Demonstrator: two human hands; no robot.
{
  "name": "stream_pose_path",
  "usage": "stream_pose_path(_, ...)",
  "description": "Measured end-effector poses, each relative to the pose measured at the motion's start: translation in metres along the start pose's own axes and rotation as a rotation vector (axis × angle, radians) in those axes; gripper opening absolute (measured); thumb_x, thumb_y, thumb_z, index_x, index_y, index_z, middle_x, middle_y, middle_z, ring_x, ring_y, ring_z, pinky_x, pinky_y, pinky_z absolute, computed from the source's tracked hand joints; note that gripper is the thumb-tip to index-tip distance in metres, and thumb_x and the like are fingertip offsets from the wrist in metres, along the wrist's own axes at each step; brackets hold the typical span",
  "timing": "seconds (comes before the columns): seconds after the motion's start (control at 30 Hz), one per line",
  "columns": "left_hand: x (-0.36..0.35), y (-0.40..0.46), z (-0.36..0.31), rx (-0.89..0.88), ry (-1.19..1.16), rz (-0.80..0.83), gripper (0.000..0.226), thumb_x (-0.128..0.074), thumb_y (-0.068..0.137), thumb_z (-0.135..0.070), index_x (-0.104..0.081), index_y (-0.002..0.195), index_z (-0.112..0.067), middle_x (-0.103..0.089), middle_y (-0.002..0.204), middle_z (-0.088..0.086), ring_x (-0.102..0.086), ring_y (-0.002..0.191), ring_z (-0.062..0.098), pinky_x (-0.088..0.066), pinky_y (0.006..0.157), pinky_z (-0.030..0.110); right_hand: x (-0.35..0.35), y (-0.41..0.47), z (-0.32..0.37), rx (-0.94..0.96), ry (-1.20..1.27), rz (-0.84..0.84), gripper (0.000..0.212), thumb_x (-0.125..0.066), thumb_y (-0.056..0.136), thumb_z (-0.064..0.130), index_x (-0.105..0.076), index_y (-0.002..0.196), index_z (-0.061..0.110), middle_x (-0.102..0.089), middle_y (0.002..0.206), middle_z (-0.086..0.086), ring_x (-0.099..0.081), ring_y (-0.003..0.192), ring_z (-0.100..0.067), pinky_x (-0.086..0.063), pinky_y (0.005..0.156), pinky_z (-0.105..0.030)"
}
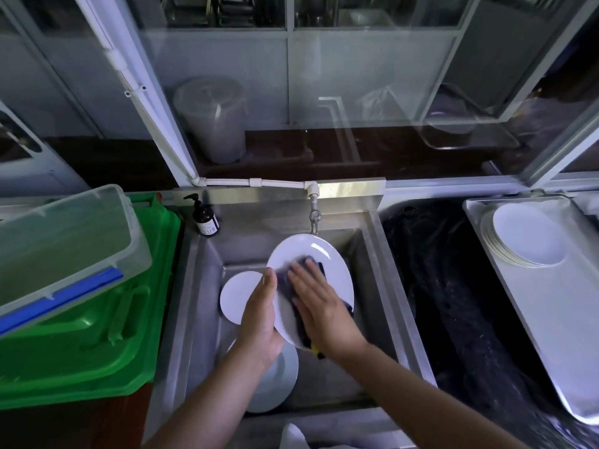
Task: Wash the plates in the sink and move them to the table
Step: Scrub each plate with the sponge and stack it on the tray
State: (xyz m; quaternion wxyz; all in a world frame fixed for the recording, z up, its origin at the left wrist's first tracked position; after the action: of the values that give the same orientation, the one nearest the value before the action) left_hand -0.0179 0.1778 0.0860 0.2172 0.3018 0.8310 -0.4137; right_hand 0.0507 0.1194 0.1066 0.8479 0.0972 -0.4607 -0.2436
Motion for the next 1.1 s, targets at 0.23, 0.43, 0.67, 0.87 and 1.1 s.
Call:
stream_pose_path(0.23, 0.003, -0.003, 0.004, 0.026, 0.034, -0.066, 0.062, -0.05, 0.093, -0.057, -0.063, 0.135, -0.013, -0.071, 0.127, 0.012, -0.069, 0.117, 0.029, -0.05, 0.101, 0.047, 0.008, 0.011, -0.037, -0.313, -0.002, 0.044, 0.054, -0.03, 0.104, 0.023, -0.035, 0.155, 0.008, -0.016, 0.164, 0.003, -0.006, 0.156, -0.02, -0.014, 0.126, -0.036)
stream_pose_path(0.43, 0.004, -0.007, -0.001, 0.032, 0.046, -0.048, 0.056, -0.043, 0.103, -0.052, -0.065, 0.128, -0.006, -0.073, 0.121, 0.017, -0.073, 0.108, 0.029, -0.052, 0.095, 0.045, -0.005, -0.043, -0.013, -0.208, 0.065, 0.1, 0.056, -0.038, 0.094, 0.007, -0.044, 0.149, 0.001, -0.031, 0.161, -0.009, -0.018, 0.155, -0.027, -0.016, 0.126, -0.036)
stream_pose_path(0.67, 0.004, -0.021, 0.022, 0.036, 0.116, -0.085, 0.055, -0.051, 0.095, -0.054, -0.063, 0.134, -0.016, -0.073, 0.124, 0.011, -0.072, 0.111, 0.028, -0.056, 0.088, 0.044, 0.018, 0.005, -0.073, -0.454, -0.067, 0.084, 0.055, -0.034, 0.106, 0.019, -0.022, 0.16, 0.014, -0.009, 0.167, 0.005, 0.013, 0.153, -0.011, -0.005, 0.128, -0.035)
stream_pose_path(0.87, 0.011, -0.019, -0.005, -0.014, 0.021, -0.125, 0.055, -0.045, 0.102, -0.055, -0.064, 0.127, -0.011, -0.076, 0.114, 0.014, -0.076, 0.097, 0.029, -0.054, 0.086, 0.045, 0.003, -0.05, -0.032, -0.342, -0.08, 0.12, 0.058, -0.031, 0.098, 0.026, -0.041, 0.152, 0.008, -0.028, 0.161, -0.001, -0.019, 0.154, -0.025, -0.023, 0.123, -0.045)
stream_pose_path(1.1, 0.006, -0.02, 0.001, 0.005, 0.022, -0.134, 0.052, -0.049, 0.101, -0.048, -0.067, 0.126, -0.006, -0.074, 0.122, 0.012, -0.074, 0.107, 0.02, -0.052, 0.093, 0.034, -0.009, -0.012, 0.032, -0.143, 0.083, 0.143, 0.052, -0.034, 0.1, 0.013, -0.042, 0.151, 0.005, -0.033, 0.161, -0.005, -0.018, 0.155, -0.024, -0.014, 0.126, -0.035)
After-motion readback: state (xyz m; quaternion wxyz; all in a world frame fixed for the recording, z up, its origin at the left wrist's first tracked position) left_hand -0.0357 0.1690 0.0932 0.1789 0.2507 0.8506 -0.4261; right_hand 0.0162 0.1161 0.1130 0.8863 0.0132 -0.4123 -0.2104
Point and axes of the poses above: each hand's wrist, its own y-axis towards the middle knuckle, its own x-axis out of the back of the hand, z = x × y, the point moved 8 cm from there along y, towards the middle knuckle
